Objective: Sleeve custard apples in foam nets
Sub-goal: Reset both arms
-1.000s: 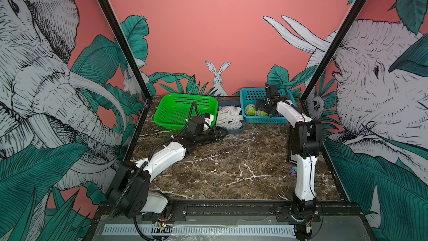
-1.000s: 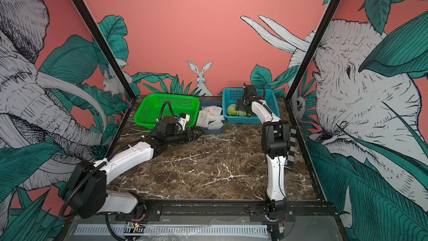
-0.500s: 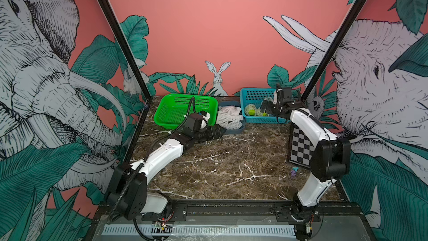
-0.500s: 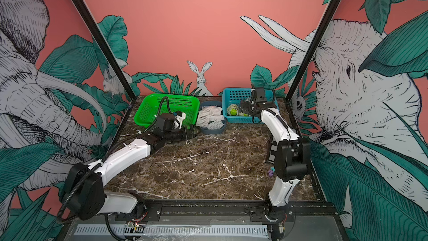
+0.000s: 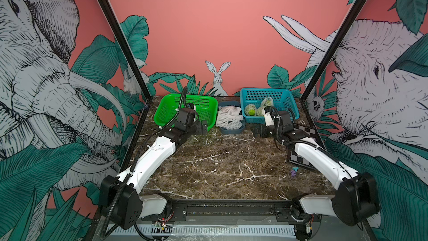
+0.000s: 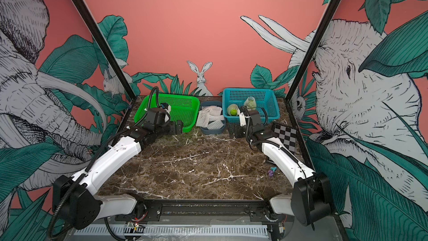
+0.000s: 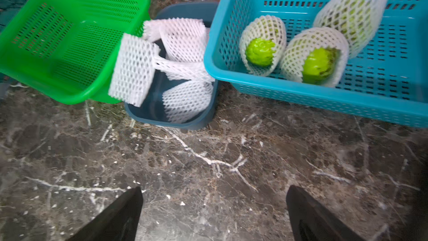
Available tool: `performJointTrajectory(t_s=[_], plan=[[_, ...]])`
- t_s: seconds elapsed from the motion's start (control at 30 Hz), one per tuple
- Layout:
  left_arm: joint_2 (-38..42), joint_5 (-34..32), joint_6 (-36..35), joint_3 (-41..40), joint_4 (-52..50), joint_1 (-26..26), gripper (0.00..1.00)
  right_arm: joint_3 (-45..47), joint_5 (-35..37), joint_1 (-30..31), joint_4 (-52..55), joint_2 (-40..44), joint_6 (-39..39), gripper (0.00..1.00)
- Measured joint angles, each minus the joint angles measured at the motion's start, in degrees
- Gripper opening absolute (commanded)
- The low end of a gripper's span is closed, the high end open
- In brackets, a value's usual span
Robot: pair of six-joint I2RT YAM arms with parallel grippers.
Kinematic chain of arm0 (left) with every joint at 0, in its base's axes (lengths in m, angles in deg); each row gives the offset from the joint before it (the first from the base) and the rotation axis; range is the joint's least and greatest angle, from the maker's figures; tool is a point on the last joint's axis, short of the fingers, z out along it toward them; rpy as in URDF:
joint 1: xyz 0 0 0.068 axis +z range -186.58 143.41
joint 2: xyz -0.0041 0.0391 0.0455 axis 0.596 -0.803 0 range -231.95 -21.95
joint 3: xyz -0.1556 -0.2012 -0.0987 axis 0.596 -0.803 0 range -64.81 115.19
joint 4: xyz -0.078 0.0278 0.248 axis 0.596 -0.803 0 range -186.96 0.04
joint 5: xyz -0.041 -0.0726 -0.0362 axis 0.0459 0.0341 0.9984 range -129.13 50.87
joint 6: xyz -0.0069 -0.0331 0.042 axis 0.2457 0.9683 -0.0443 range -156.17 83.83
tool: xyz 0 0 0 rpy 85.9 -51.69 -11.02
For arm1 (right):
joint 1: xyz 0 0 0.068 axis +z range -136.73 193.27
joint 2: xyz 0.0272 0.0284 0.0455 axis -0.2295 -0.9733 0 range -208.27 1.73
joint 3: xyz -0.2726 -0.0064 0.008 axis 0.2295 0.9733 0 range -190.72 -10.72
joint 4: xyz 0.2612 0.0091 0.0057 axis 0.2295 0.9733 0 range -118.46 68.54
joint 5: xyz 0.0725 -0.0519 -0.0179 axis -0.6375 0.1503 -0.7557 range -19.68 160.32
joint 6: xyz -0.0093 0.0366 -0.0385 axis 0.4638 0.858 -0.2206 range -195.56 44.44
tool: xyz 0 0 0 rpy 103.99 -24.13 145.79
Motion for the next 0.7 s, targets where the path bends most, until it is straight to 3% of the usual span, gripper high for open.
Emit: performJointTrajectory(t_s=[0.4,0.53,0.7], plan=[[2.45,-16.55,-9.64,-15.06,14.97,14.53,0.99,15.47,28.59,-4.92,-13.81,3.96,-4.13,0.99],[0.85,-19.43,-12.66,-18.75,23.08,16.44,0.99,22.38,32.50,-8.92,-23.85,3.08,-5.27,0.99],[-2.25,-18.97,-16.96,-19.80,30.40,16.79,0.99,27.45,33.68,-10.67,-34.93,-3.82,-7.32,0.99]])
